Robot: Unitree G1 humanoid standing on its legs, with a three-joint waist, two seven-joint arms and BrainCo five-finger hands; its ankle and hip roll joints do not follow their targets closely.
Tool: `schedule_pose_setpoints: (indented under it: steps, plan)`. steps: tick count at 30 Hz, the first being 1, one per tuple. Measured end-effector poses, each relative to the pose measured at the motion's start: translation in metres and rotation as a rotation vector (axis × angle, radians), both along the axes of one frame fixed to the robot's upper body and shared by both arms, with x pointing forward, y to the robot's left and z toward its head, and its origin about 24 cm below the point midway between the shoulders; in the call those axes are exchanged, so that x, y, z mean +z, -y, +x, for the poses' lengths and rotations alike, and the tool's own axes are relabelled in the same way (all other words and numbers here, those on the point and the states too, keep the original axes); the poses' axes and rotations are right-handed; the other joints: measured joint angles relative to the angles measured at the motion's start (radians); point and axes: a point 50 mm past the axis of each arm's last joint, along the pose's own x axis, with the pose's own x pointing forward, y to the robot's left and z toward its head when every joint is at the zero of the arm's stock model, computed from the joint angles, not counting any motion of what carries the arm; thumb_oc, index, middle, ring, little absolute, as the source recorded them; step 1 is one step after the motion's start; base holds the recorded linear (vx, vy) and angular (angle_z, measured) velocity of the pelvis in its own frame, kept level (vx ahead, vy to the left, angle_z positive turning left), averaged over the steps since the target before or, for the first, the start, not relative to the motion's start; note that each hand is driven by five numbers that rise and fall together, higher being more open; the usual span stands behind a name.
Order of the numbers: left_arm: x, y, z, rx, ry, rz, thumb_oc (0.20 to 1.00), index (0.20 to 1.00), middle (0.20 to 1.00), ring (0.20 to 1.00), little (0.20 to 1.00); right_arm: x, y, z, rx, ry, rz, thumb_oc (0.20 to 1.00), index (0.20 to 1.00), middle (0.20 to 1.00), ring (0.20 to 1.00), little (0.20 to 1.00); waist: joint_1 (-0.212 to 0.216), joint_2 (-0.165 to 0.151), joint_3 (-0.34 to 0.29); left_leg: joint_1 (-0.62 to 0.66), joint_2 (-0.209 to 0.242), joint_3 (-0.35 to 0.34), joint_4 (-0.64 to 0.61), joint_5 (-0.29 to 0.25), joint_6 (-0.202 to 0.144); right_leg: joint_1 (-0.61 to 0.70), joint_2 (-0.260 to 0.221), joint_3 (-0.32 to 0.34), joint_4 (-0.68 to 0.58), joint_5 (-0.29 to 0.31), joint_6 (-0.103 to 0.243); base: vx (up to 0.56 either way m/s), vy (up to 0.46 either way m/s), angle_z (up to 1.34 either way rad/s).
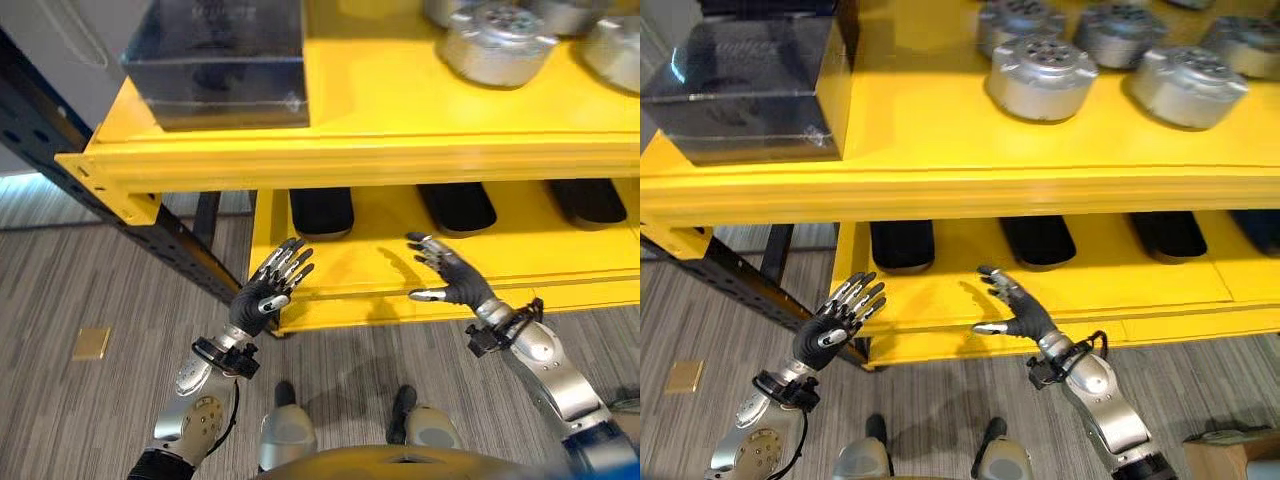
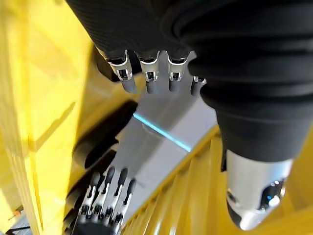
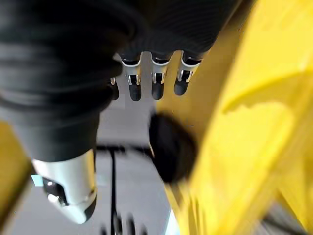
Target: Move parts from the plastic box to the shelf.
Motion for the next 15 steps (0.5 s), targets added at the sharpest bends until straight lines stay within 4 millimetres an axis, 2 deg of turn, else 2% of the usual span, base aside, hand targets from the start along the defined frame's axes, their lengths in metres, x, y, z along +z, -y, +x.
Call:
schedule_pose_setpoints:
  steps: [6, 11, 15]
  plan:
    - [-0.007, -0.001, -0.013, -0.013, -0.016, 0.041, 1.000, 1.000, 1.000, 1.000, 1.000, -0.018, 0.018, -0.009, -0.133, -0.055, -0.004, 1.000, 1.000, 1.000, 1.000, 1.000, -0.032, 0.031, -0.049, 0.019, -0.007, 0.048, -0.033, 0.001, 0.002, 0.008, 0.004, 0.035, -0.069, 0.040, 0.010, -0.03, 0.034, -0.22]
    - [-0.013, -0.011, -0.024, 0.031, -0.052, 0.049, 1.000, 1.000, 1.000, 1.000, 1.000, -0.027, 0.024, -0.015, -0.177, -0.088, -0.003, 1.000, 1.000, 1.000, 1.000, 1.000, -0.025, 0.037, -0.059, 0.048, -0.006, 0.059, -0.055, 0.005, -0.001, 0.043, 0.013, 0.036, -0.116, 0.054, 0.018, -0.01, 0.003, -0.05]
    - [-0.014, -0.017, -0.030, 0.059, -0.065, 0.053, 1.000, 1.000, 1.000, 1.000, 1.000, -0.025, 0.028, -0.014, -0.206, -0.081, 0.039, 1.000, 1.000, 1.000, 1.000, 1.000, -0.016, 0.038, -0.062, 0.052, -0.014, 0.058, -0.067, 0.013, 0.000, 0.053, 0.019, 0.033, -0.152, 0.077, 0.017, 0.00, 0.000, 0.00]
